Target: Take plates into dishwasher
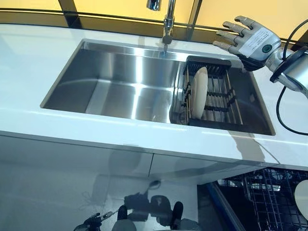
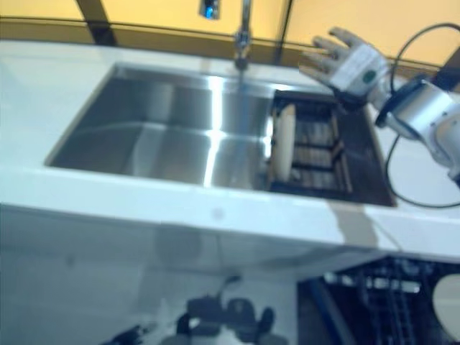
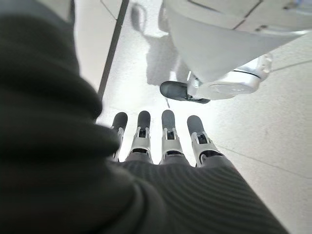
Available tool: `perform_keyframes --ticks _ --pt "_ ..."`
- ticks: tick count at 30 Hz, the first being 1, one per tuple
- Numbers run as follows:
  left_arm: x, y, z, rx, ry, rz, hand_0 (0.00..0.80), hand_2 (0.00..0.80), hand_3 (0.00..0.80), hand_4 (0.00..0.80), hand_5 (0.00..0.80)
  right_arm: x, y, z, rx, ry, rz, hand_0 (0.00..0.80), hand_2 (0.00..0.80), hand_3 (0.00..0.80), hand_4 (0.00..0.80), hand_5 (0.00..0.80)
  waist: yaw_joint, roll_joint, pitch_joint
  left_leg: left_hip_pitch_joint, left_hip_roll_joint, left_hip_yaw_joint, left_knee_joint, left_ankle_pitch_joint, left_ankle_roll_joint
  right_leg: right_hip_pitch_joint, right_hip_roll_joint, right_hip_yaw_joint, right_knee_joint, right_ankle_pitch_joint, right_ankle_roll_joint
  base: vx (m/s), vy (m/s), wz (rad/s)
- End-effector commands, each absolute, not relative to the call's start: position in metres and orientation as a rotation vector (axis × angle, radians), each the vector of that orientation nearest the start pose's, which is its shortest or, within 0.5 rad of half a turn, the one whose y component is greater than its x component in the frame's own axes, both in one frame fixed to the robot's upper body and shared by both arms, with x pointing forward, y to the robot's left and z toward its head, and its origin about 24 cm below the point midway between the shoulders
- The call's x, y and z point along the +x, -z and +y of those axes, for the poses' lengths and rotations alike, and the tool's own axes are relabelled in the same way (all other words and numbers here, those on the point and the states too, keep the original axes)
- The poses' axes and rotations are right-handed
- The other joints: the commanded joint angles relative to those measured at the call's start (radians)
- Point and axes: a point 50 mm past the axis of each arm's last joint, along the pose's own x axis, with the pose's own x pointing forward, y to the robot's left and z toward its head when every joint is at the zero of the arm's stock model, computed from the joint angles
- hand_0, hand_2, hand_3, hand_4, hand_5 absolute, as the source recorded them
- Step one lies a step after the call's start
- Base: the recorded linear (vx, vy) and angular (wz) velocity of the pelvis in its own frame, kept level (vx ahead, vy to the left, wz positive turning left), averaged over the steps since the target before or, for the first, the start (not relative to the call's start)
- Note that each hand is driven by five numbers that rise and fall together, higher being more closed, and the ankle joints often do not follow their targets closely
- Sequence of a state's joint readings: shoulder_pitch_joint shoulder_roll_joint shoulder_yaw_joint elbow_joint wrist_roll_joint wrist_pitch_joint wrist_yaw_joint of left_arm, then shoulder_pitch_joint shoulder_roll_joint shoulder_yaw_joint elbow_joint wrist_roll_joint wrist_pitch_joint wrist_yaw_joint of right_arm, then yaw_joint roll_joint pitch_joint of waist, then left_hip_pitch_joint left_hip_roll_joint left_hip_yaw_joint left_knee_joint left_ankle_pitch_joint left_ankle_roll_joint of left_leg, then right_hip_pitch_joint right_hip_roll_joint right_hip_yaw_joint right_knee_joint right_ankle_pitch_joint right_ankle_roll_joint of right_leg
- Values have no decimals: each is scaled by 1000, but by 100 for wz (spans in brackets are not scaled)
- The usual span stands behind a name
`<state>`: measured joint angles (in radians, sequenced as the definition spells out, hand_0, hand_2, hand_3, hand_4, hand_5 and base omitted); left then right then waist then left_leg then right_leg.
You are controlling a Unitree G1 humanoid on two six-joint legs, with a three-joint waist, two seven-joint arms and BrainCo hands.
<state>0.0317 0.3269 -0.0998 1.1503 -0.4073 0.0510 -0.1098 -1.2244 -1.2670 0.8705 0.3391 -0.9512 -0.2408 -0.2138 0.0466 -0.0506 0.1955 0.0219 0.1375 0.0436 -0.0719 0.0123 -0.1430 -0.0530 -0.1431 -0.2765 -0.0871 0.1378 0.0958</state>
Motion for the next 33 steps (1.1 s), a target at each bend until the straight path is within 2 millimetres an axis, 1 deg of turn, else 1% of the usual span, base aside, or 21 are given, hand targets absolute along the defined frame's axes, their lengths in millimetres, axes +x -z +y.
perform_keyframes --ticks 1,7,15,33 --pt "102 146 271 -37 -216 1146 0 0 0 0 0 335 -338 -227 -2343 178 -813 0 0 0 0 0 27 -28 17 -62 -9 11 -15 69 30 58 -37 27 0 -46 69 -37 3 -5" --pt "107 145 269 -49 -214 1125 0 0 0 0 0 335 -340 -219 -2311 180 -847 0 0 0 0 0 28 -22 32 -75 -10 9 -15 71 30 46 -37 32 0 -46 68 -41 10 -3" --pt "110 144 267 -58 -209 1118 0 0 0 0 0 337 -341 -210 -2272 181 -877 0 0 0 0 0 33 -19 40 -85 -14 4 -15 71 29 41 -37 27 0 -48 67 -14 1 0" --pt "115 143 267 -65 -206 1101 0 0 0 0 0 343 -331 -200 -2237 124 -892 0 0 0 0 0 46 -18 53 -97 -21 -2 -15 69 32 32 -41 18 0 -48 66 0 0 0"
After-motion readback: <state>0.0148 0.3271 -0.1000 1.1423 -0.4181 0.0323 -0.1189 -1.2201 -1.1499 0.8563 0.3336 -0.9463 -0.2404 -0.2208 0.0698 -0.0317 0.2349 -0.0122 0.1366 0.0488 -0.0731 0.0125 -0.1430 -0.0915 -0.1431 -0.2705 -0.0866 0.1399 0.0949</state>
